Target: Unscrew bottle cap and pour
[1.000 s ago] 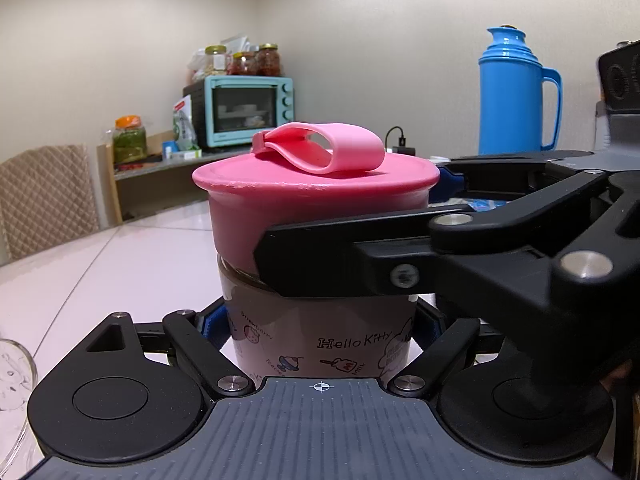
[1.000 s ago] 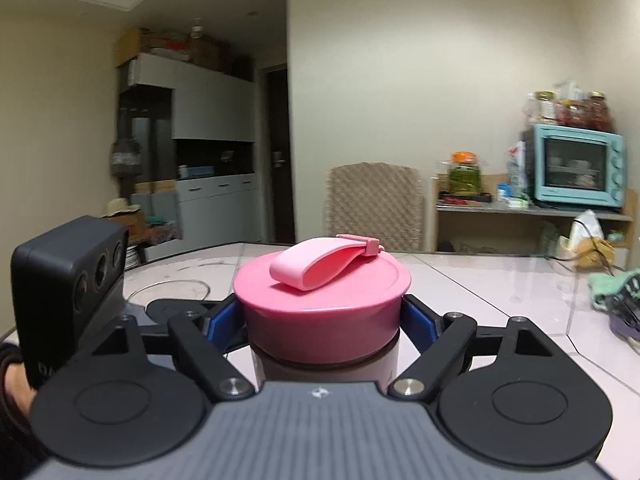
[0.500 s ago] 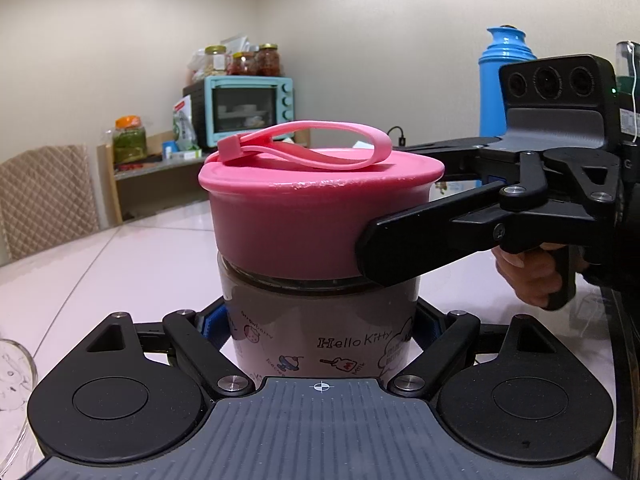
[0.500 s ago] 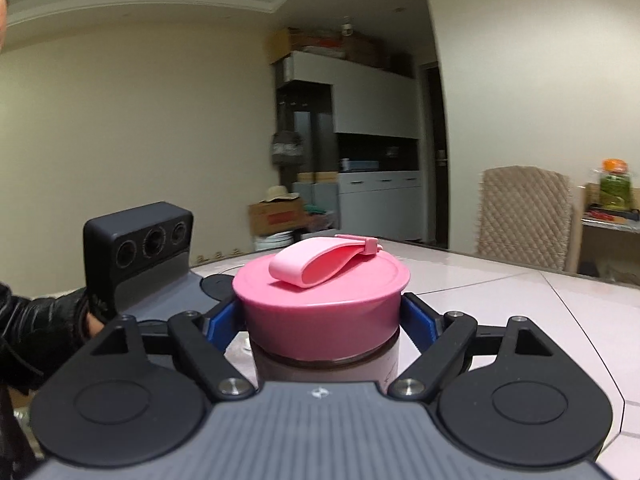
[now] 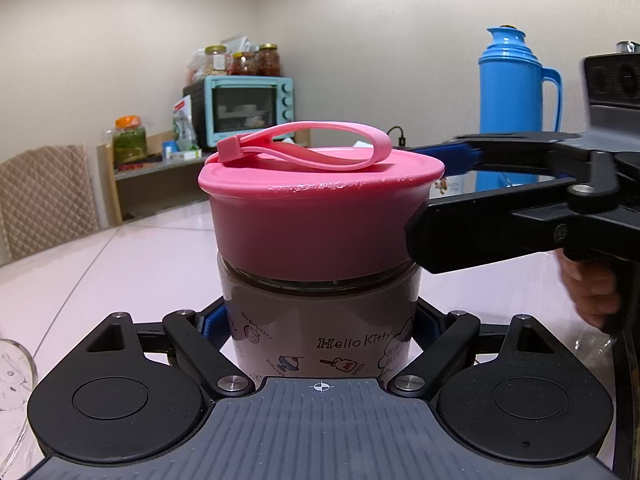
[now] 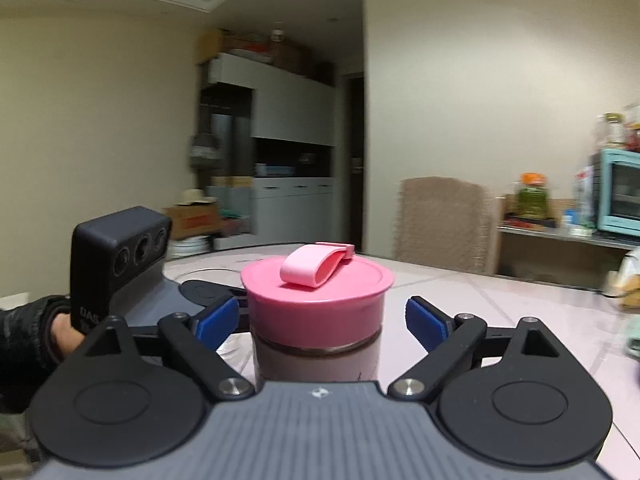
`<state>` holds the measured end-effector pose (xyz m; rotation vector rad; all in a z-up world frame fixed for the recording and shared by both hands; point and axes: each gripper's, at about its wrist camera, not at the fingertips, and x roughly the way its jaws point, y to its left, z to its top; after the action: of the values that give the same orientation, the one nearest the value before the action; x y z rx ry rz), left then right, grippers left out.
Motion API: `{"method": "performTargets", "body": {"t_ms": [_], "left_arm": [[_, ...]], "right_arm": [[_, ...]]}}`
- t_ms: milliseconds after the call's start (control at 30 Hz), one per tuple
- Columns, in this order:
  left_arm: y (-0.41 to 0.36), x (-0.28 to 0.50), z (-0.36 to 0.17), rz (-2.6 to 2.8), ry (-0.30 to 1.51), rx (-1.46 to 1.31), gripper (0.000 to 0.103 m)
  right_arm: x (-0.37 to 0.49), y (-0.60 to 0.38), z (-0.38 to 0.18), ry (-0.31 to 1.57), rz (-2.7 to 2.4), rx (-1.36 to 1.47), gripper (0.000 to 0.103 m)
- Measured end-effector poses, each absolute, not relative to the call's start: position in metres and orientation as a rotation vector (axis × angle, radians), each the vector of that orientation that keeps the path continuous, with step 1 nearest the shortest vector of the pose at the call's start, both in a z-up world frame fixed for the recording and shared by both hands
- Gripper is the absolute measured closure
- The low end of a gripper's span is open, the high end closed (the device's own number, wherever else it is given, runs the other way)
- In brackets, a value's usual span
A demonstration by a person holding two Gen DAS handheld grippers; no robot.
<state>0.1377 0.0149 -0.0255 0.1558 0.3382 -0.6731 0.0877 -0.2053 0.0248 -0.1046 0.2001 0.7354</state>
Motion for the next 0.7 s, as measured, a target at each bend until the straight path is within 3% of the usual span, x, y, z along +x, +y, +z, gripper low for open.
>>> {"method": "performTargets", "body": {"t_ms": [700], "left_arm": [[0.015,0.137,-0.026,-0.673,0.338,0.156,0.013]], "right_arm": [[0.083,-0.164,0.013,0.232,0.523,-0.053,0.008]]}}
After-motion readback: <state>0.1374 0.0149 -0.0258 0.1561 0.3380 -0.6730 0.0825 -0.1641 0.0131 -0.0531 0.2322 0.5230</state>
